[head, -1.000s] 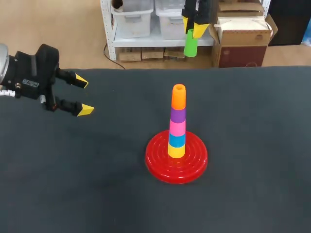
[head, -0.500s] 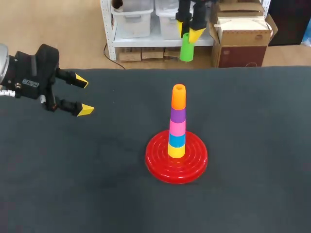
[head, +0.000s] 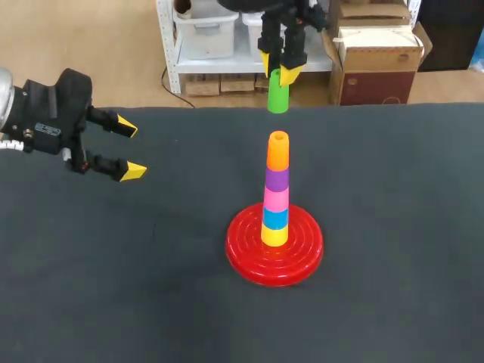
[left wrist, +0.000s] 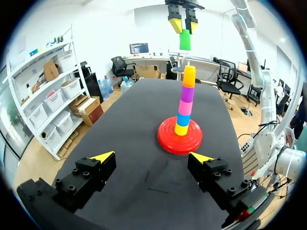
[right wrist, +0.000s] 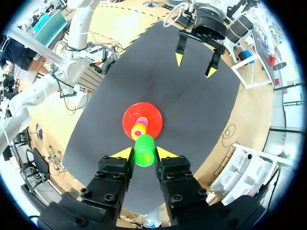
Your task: Pick up and stack the cylinders on the red base in this order: pink,purple,orange,green
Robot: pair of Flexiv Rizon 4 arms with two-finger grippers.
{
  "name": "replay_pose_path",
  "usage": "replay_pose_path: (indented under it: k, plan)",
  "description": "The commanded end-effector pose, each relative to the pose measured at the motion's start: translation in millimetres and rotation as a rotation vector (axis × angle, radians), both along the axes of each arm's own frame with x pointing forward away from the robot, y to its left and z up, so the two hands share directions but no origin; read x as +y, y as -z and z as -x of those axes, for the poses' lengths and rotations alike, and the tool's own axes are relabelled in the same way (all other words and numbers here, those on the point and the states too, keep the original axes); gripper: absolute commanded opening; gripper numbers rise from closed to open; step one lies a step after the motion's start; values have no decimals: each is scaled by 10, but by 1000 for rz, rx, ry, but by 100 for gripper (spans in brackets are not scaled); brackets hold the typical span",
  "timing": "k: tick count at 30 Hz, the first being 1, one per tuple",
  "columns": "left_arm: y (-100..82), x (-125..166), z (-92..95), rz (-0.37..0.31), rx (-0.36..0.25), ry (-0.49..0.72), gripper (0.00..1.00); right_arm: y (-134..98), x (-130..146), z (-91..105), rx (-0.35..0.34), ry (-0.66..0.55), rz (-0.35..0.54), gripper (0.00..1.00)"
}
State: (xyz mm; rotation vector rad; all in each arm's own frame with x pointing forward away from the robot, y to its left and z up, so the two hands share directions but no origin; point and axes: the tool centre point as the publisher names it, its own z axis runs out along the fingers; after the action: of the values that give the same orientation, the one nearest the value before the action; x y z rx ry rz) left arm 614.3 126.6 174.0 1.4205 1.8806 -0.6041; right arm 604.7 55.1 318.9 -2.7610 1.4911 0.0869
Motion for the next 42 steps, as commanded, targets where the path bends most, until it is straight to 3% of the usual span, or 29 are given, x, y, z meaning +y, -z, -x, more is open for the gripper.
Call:
replay_pose_path:
  k: [1,13,19,25,33,42]
  plan:
    - [18,10,3,4,-5,1,100,64,-22,91,-206,15,-149,0]
    - [18,10,3,4,-5,1,100,143,-34,154,-124,18,-118,0]
    - [18,10,3,4,-5,1,100,84,-48,165,-53,-13,-110,0]
    - [18,10,3,4,-5,1,100,-10,-73,188,-36,-40,-118,0]
    - [18,10,3,4,-5,1,100,79,-52,241,31,-85,-92,0]
    - [18,10,3,4,-5,1,100,132,-77,262,36,-82,-41,0]
